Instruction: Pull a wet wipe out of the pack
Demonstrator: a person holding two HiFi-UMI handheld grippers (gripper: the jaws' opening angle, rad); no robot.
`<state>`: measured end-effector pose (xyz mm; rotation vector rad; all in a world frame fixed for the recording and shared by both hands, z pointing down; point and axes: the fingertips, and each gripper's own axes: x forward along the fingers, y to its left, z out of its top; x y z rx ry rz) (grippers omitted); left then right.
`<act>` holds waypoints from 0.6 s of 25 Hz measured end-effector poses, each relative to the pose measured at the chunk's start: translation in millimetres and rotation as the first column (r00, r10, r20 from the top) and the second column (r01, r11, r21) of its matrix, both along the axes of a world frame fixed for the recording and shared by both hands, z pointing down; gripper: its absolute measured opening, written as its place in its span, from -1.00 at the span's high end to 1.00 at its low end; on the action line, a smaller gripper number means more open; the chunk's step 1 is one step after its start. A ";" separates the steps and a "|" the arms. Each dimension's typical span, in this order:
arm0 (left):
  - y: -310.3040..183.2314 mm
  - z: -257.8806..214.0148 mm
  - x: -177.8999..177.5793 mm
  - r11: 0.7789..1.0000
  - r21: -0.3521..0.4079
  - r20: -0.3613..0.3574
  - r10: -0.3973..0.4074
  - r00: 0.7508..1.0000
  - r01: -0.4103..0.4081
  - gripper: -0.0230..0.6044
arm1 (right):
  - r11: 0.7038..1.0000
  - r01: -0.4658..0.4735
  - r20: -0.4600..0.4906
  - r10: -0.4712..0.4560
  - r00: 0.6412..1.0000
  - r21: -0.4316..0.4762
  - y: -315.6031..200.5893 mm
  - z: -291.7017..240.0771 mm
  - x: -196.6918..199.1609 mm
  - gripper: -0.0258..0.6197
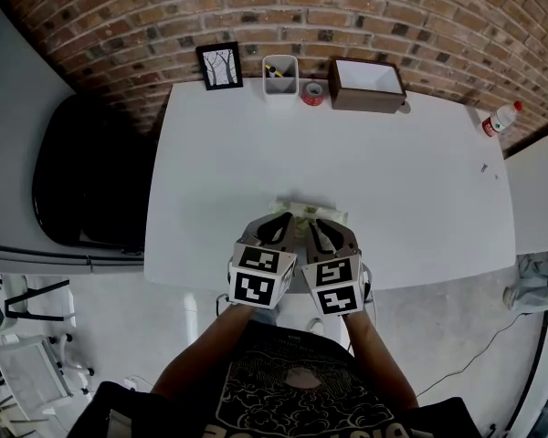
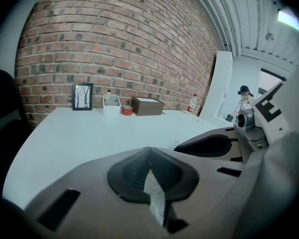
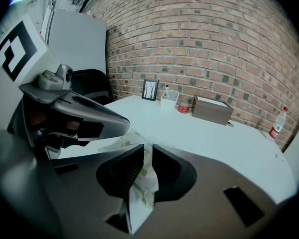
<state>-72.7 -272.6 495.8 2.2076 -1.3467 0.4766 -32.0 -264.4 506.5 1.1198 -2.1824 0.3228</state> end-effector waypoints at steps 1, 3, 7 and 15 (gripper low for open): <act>0.0 0.4 -0.2 1.000 -0.001 0.000 -0.001 1.000 0.001 0.89 | 1.000 -0.002 0.003 0.002 1.000 -0.016 1.4 2.7 -0.3 0.75; 0.0 1.0 -0.3 1.000 -0.003 0.000 -0.001 1.000 0.001 0.89 | 0.999 -0.001 0.006 0.001 1.000 -0.040 3.4 6.8 -1.2 0.63; -0.1 1.1 0.1 1.000 -0.002 0.001 -0.001 1.000 0.001 0.89 | 1.000 0.006 -0.005 -0.006 1.000 -0.020 -0.2 6.8 -0.5 0.63; 0.1 2.8 -4.6 1.000 -0.005 0.006 -0.010 1.000 0.010 0.89 | 1.000 0.002 -0.039 -0.004 0.999 -0.029 -2.5 13.2 1.8 0.69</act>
